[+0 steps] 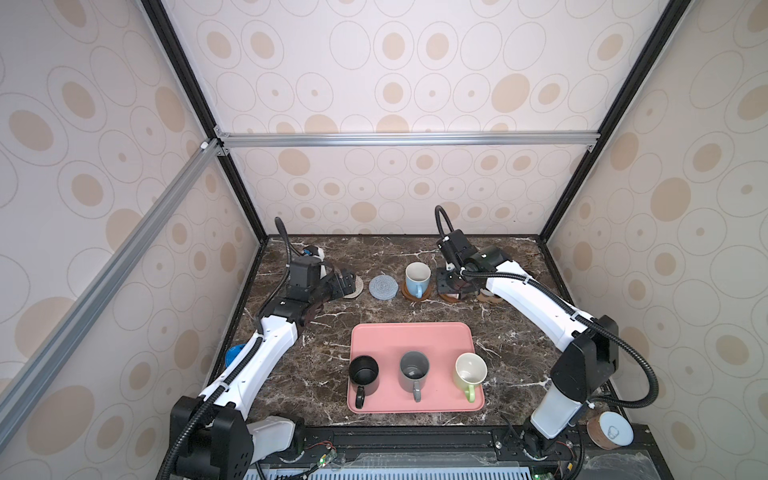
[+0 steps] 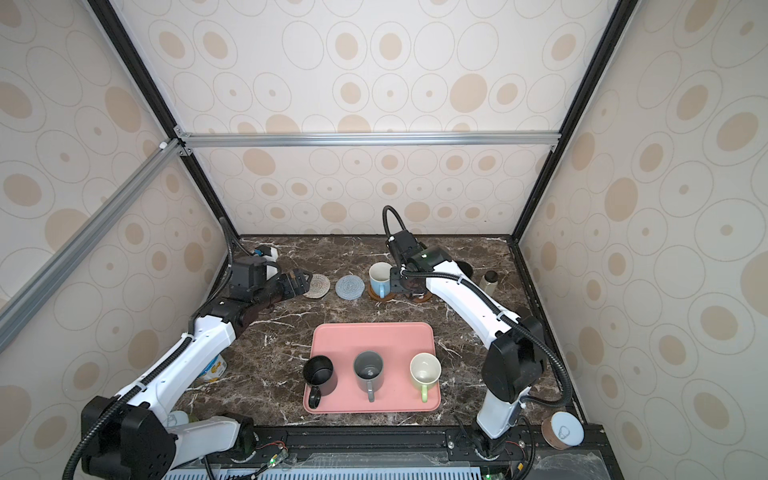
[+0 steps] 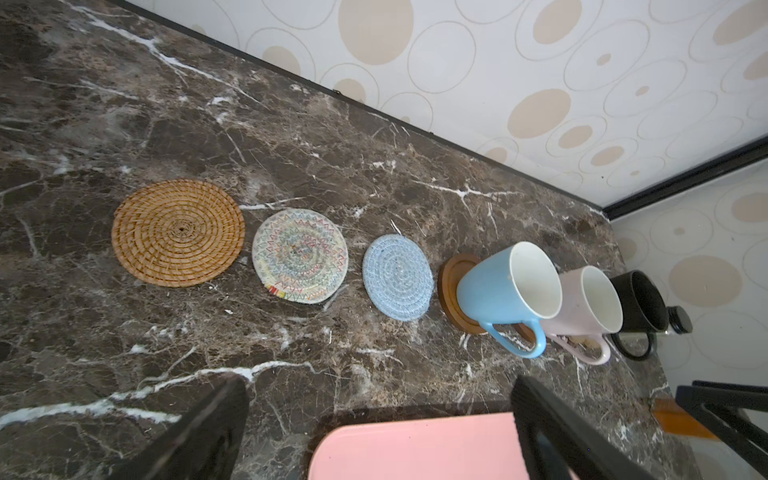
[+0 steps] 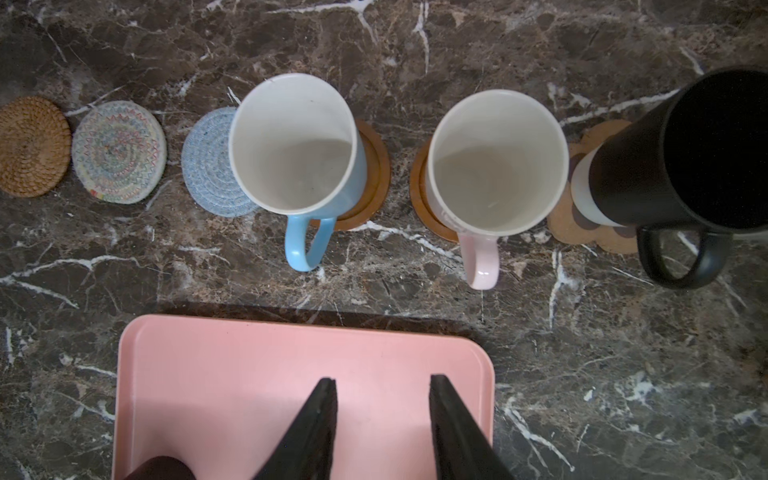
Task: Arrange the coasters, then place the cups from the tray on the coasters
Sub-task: 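Open and lift the right gripper while the left arm reaches toward the tray, then move the open left gripper over the black mug on the pink tray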
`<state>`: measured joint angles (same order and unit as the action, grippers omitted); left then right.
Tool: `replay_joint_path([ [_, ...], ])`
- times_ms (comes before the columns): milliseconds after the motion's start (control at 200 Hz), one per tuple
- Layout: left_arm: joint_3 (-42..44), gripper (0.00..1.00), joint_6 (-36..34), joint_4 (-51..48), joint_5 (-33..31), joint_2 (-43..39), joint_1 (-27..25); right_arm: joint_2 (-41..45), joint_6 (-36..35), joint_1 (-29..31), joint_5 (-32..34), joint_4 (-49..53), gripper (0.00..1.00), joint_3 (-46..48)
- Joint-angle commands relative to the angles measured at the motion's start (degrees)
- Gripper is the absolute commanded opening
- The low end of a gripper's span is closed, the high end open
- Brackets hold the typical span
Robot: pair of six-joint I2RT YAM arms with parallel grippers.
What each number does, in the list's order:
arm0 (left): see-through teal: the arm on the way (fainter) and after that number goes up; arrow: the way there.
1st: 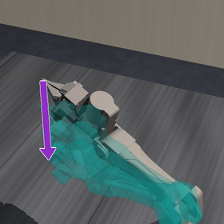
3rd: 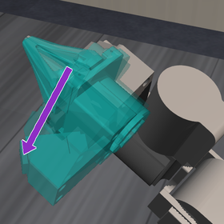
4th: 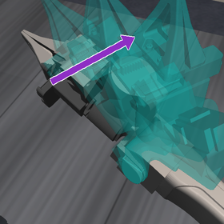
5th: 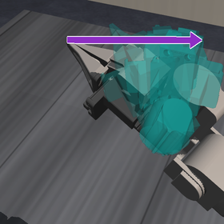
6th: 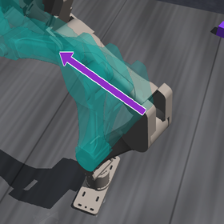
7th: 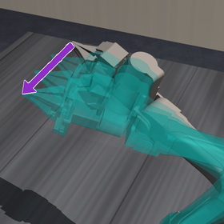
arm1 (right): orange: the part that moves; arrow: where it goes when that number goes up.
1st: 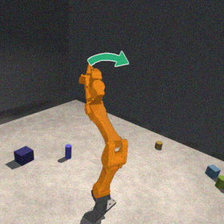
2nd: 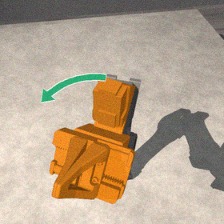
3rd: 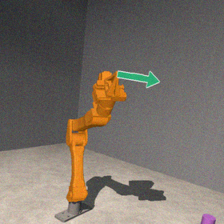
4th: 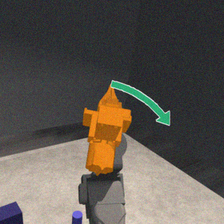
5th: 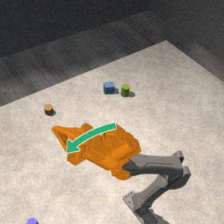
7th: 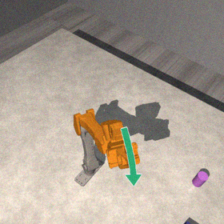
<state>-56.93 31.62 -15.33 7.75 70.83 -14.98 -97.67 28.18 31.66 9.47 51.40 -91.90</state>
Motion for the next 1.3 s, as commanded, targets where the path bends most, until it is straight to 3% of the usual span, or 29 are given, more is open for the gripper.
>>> replay_joint_path([
  [0, -5.61, 1.0, -4.57, -9.29, -3.07, 1.11, -2.81, 2.75, -0.32, -1.38, 0.23, -0.63, 0.41, 2.38],
  [280, -15.45, 1.0, -8.99, -29.96, -5.89, 1.0, -10.8, 4.76, -1.74, -4.27, -4.03, -2.59, 0.41, 6.11],
  [565, -13.05, 0.98, -1.25, -40.9, -6.42, -6.3, -18.22, 4.53, -5.7, -6.11, -6.74, -1.45, 0.41, 5.12],
  [830, -11.08, 0.96, 0.99, -49.79, -0.78, -8.96, -22.22, 4.15, -6.41, -6.71, -8.11, -1.96, 0.41, 5.01],
  [1020, -8.64, 0.95, 1.96, -52.41, 2.42, -8.35, -26.67, 4.15, -5.43, -6.77, -8.94, -3.39, 0.41, 6.39],
  [1296, -3.94, 0.94, 3.85, -52.15, 1.29, -5.13, -32.88, 4.67, -6.04, -7.12, -8.07, -3.33, 0.41, 7.41],
])
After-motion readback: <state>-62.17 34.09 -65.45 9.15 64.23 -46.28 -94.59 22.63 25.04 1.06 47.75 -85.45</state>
